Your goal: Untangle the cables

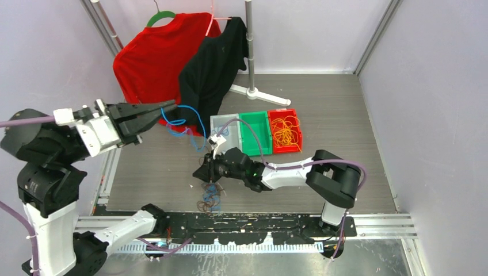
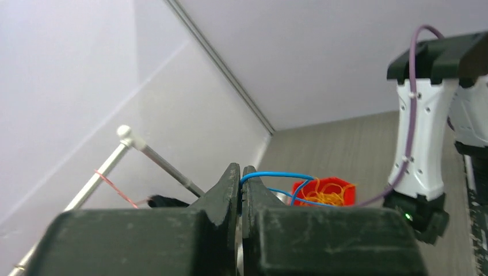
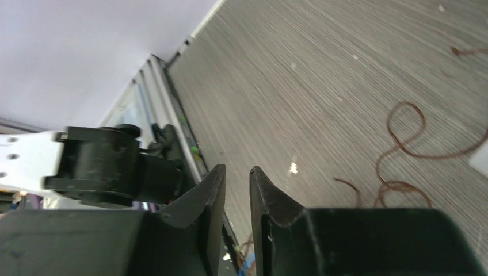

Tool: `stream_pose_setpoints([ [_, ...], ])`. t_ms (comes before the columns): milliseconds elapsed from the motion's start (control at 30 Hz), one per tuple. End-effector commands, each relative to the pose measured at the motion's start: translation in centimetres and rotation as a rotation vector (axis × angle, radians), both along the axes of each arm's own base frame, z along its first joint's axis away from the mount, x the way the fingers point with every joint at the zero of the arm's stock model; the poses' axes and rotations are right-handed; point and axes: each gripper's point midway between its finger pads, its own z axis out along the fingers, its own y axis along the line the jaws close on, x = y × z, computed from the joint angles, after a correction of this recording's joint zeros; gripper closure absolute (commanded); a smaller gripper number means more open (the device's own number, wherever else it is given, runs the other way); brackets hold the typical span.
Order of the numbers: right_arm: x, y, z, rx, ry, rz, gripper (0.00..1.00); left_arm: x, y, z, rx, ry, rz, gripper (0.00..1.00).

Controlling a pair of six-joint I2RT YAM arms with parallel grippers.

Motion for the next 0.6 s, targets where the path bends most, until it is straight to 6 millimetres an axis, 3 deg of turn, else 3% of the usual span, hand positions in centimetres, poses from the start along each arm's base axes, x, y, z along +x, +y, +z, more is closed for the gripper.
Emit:
stream_pose_setpoints([
  [0,1.8,0.1,-0.4,0.044,-0.016,-0.085,0.70,-0.7,1.2,5.0,-0.070,-0.181,0.047,1.00],
  [133,2.4,-0.6,-3.6,-0.012,0.014,-0.134,0.64,-0.8,2.4,8.2,-0.125,-0.314,0.119,1.00],
  [233,2.5,-0.9,-3.2,0.005,0.015,-0.148,0.52,-0.7,2.6,8.6,-0.131,-0.331,0.132,1.00],
  [333,2.3,-1.5,0.3,0.047,-0.032,-0.139,0.39,-0.6,2.1,6.8,-0.093,-0.274,0.107,1.00],
  [467,1.7,-3.3,7.3,0.084,-0.163,-0.107,0.25,0.0,1.5,3.1,-0.048,-0.189,0.086,1.00],
  [567,0.4,-5.2,12.5,0.113,-0.266,-0.054,0.20,0.5,1.0,0.1,-0.019,-0.113,0.075,1.00],
])
